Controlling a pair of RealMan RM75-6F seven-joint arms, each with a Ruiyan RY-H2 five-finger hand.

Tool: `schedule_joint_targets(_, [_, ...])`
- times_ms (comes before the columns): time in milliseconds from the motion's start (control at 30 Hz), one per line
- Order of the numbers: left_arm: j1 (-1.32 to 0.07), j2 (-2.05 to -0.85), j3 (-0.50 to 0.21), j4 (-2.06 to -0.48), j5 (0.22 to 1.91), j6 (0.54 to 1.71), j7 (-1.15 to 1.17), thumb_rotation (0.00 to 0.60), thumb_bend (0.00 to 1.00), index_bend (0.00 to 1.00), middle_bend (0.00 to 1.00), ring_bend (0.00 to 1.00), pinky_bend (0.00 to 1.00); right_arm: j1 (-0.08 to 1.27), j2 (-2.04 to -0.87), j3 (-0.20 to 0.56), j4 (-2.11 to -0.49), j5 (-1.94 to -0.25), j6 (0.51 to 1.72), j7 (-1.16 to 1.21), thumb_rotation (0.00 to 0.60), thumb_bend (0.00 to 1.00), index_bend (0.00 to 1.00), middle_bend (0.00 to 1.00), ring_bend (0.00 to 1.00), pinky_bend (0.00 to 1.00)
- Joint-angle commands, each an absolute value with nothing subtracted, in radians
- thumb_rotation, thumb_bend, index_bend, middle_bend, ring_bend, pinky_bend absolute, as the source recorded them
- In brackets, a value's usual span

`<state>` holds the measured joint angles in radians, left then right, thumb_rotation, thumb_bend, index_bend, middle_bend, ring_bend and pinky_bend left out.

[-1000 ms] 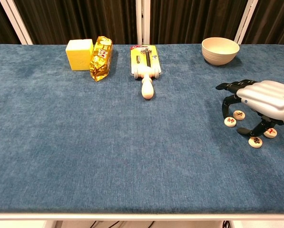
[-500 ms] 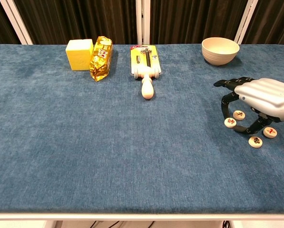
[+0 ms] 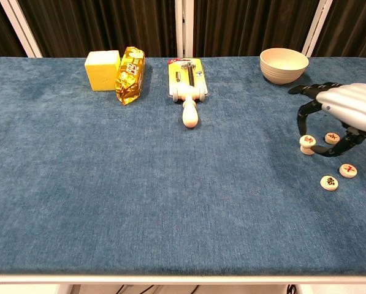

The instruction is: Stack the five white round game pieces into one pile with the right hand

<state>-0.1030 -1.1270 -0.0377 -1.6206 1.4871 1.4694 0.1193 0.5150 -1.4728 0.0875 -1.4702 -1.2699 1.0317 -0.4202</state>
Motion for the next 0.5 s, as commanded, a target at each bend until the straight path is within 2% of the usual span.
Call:
schedule_joint_targets(33, [-0.103,-1.127,-0.037,-1.62,1.487,1.469,0.121,0.6,0.13,0.08,0.0,0.0,0.0,0.513,-1.467,0.087,-1.467,-1.254,1.026,-0.425,0.6,0.29,0.55,0.01,0.0,0.0])
schedule_joint_targets(500, [-0.104,-1.129,-0.038,-1.621,1.485,1.468,0.125,0.6,0.13,0.08,0.0,0.0,0.0,0.522,-1.483,0.086,-1.442,-1.227,1.016,-0.435,0.6,0.28,0.55,0.0,0.0,0.0])
